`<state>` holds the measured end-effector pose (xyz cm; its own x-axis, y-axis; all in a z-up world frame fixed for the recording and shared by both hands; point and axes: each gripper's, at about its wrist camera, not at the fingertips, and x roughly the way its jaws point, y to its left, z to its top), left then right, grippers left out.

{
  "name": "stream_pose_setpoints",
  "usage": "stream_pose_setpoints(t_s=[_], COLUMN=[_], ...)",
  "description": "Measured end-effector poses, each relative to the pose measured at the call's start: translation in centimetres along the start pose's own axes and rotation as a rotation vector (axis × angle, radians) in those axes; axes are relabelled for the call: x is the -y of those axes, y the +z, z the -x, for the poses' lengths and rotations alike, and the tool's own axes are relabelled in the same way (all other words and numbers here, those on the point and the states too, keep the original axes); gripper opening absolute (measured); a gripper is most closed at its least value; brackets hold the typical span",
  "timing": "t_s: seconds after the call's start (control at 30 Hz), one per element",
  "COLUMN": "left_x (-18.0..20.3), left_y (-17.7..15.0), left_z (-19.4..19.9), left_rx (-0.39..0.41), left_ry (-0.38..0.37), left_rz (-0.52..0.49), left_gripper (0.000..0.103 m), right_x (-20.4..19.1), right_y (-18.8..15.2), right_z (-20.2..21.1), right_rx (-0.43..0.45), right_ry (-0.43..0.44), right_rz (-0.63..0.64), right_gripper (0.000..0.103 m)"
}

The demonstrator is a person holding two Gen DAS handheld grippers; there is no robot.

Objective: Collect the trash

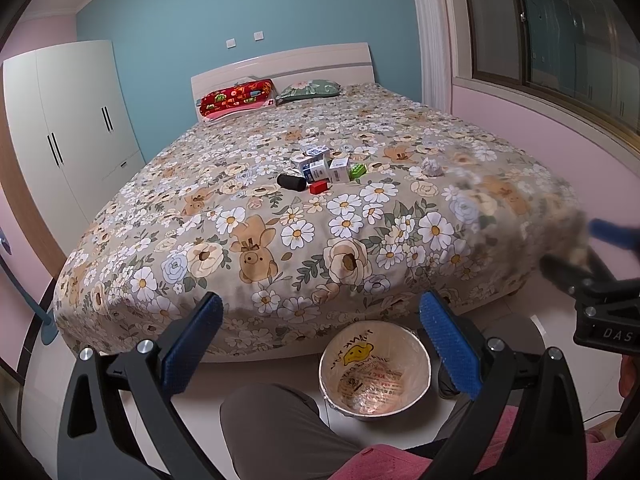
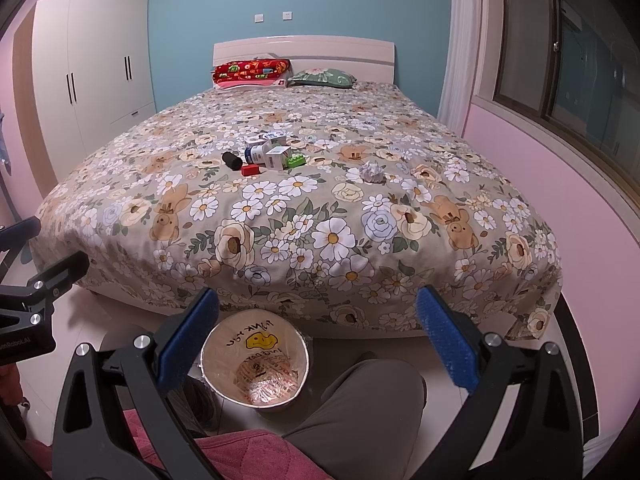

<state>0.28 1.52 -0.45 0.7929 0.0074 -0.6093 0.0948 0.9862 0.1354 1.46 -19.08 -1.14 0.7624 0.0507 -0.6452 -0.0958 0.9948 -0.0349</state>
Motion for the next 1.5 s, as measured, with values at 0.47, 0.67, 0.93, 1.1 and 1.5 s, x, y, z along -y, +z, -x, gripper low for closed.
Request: stream_pose_setpoints(t_s=[0.47,0.67,0.93,1.1,1.5], left_x=[-0.3,-1.1,-1.7,-2.5,-5.0], left_y=[1.0,3.8,8.0,11.2,17.2], left_z=[-3.5,-6.7,-13.1,-18.5,-30.9], left_rx=[-0.058,-0.067,-0.107,-0.145,-0.223], left_ry=[-0.002,-0.004,-0.005,-0.002,0.058], left_rz=[0.002,0.032,0.061,0.112,0.250], left_gripper=[0.100,0.100,0.100,0.100,0.100], right_x=[0.7,2.2,4.7,6.2,10.0], right_y=[1.1,4.6,9.0,11.1,16.6], right_z=[-3.1,-5.3,-10.0,-14.0,-25.2], right_rx=[-0.047,-0.023,-0.021,-0.046,-0.082], right_ry=[-0.010,-0.030,-0.054,-0.057,-0.111], right_rz=[-0.018,-0.028,-0.035,-0.049,-0.061], right_gripper=[0.096,0.096,0.096,0.096,0.096])
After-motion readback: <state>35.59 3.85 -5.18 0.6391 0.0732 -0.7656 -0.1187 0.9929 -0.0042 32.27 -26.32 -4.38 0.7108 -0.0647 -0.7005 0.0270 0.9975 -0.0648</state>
